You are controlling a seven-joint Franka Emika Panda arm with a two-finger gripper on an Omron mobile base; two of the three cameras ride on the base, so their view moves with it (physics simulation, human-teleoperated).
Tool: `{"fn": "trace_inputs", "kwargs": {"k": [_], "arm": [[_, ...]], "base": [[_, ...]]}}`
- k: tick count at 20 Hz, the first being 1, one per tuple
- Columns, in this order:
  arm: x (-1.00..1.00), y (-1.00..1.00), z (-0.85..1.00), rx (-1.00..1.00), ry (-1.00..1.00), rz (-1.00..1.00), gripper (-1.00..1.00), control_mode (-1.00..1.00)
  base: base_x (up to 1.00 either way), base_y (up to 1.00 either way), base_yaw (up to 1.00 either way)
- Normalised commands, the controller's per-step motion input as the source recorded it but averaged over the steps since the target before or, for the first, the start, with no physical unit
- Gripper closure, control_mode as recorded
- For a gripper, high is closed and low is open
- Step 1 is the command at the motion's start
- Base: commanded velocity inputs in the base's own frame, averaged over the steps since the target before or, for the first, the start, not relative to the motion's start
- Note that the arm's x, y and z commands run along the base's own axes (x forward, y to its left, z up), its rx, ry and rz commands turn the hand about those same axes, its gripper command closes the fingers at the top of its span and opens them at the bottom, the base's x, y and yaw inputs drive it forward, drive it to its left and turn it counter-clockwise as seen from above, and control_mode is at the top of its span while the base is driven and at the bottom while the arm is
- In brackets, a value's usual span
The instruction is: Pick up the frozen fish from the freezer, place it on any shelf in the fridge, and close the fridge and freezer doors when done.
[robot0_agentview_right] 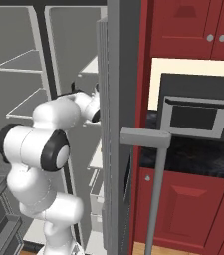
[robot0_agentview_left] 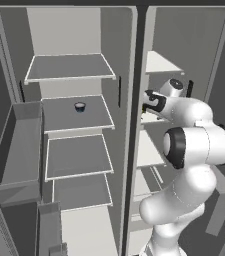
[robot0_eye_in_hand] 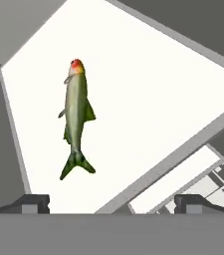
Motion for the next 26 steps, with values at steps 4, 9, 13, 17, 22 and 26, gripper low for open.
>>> {"fn": "trace_inputs", "kwargs": {"k": [4, 9, 13, 17, 22, 26], "arm": [[0.64, 0.0, -0.25, 0.0, 0.01, 0.0, -1.0, -1.0], [0.57, 0.0, -0.06, 0.0, 0.08, 0.0, -1.0, -1.0], [0.61, 0.0, -0.04, 0.0, 0.07, 0.0, -1.0, -1.0], [0.7, 0.0, -0.04, 0.0, 0.07, 0.0, -1.0, -1.0], [0.57, 0.0, -0.4, 0.0, 0.16, 0.0, -1.0, -1.0], [0.15, 0.0, -0.96, 0.0, 0.31, 0.0, -1.0, -1.0]], "base": [[0.0, 0.0, 0.0], [0.0, 0.0, 0.0], [0.0, 0.0, 0.0], [0.0, 0.0, 0.0], [0.0, 0.0, 0.0], [0.0, 0.0, 0.0]]}}
